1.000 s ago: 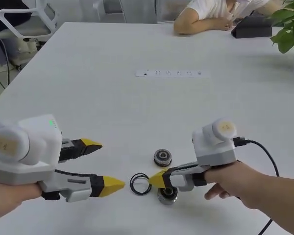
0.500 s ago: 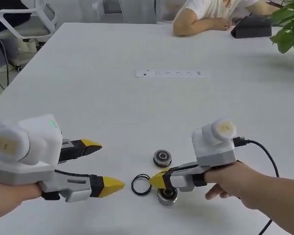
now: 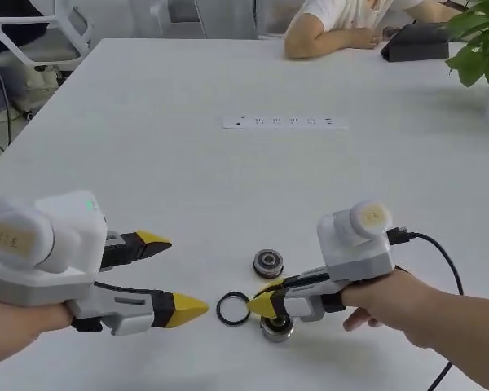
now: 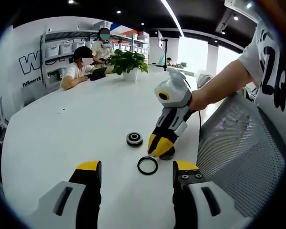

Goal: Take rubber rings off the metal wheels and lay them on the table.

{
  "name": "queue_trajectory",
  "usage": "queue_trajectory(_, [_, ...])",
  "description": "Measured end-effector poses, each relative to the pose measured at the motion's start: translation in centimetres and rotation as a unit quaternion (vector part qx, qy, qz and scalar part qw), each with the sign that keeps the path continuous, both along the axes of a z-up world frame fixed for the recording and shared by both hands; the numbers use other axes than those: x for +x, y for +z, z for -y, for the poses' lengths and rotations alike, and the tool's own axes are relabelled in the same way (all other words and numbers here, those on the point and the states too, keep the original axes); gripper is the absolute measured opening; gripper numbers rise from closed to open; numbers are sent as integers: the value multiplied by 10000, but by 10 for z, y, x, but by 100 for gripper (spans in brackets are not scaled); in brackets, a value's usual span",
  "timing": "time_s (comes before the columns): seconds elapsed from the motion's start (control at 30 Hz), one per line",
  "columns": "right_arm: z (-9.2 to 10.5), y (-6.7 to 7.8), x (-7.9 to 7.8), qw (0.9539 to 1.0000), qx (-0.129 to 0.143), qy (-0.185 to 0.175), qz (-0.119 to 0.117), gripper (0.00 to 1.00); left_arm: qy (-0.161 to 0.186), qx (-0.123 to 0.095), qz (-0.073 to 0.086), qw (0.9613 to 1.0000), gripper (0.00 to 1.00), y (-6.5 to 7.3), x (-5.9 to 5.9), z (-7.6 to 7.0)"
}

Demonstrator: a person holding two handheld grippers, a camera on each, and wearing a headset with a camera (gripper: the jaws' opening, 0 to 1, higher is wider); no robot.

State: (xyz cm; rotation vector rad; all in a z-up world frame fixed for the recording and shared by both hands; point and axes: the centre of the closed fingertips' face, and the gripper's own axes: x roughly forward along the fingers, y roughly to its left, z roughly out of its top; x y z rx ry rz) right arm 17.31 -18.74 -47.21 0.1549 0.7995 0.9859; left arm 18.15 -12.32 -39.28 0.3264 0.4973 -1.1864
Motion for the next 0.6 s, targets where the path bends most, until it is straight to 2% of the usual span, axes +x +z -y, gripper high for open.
queue_trajectory(0.33, [10,9,9,9997,71,-172,165,14,37,-43,-36,10000,57,3,9,2])
queue_trajectory(0.6, [22,15,18,9989,108,-350,303,15,-7,-63,-18,10000,56,5,15,12])
